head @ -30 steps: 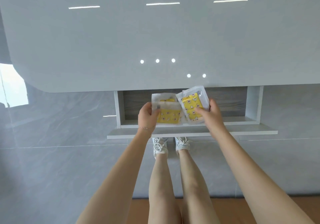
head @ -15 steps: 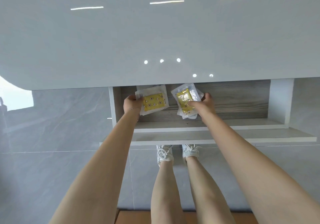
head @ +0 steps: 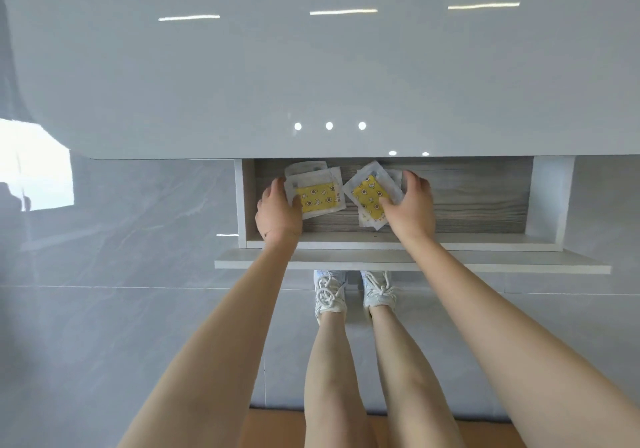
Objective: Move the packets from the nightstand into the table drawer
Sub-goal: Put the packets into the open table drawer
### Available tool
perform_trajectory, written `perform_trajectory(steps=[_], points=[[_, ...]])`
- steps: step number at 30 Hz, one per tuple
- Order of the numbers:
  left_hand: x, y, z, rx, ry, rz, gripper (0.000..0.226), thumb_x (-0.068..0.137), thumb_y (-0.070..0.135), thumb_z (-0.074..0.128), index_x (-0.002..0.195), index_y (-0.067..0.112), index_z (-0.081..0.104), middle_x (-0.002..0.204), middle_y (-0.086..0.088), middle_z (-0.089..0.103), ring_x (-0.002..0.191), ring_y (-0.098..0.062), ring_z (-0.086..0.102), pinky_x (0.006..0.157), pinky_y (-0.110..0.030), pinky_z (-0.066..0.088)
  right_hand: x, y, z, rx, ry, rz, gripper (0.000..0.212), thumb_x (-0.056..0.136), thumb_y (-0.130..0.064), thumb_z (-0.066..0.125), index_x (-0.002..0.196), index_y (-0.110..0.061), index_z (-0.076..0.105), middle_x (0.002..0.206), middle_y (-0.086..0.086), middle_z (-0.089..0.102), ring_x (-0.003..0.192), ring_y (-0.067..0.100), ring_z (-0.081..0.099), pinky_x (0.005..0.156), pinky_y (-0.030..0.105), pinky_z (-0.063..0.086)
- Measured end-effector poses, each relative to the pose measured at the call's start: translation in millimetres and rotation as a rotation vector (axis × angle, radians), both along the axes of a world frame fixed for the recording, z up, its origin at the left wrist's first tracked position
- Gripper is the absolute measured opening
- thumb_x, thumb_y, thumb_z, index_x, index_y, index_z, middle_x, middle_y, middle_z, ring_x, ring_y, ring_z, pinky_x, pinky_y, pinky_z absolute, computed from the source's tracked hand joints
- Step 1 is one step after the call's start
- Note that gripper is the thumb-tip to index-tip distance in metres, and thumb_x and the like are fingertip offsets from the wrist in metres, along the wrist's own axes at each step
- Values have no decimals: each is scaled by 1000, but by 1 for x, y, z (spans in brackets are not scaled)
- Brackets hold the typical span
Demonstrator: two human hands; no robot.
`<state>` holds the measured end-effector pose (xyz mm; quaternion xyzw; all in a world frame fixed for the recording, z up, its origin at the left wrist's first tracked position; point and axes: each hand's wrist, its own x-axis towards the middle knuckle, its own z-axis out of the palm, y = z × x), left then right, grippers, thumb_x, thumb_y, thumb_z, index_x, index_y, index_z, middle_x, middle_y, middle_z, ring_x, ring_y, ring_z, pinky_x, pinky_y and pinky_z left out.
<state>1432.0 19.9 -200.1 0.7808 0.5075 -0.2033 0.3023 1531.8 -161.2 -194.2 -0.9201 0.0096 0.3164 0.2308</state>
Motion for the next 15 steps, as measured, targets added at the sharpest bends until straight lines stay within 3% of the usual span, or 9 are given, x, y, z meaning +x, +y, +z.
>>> perform_trajectory(steps=[3,6,9,15], points=[[-6,-14,53,62,-24,-263,56,93,40,47,144,26,31,154,-2,28,140,-28,26,116,-46,19,-6,11,56,-22,-4,345,63,89,-33,61,144,-17,34,143,8,41,132,28,38,104,46,38],[-13,-24,113,147,-2,-465,66,92,52,41,149,32,15,160,1,3,147,-27,2,117,-49,-2,-11,22,119,-147,-2,673,73,91,-48,50,151,-25,16,157,9,20,146,31,15,116,49,20],[-23,-26,173,195,41,-523,74,90,61,37,150,34,3,160,1,-8,146,-27,-10,114,-53,-10,-14,29,185,-237,-5,810,75,93,-53,45,153,-30,5,162,5,5,149,29,-2,117,50,7],[-65,-21,270,244,69,-434,78,89,64,34,149,35,-7,159,1,-12,145,-28,-15,113,-58,-9,-27,46,288,-300,-152,1053,76,94,-54,41,153,-31,-2,162,5,2,149,30,-5,118,52,3]])
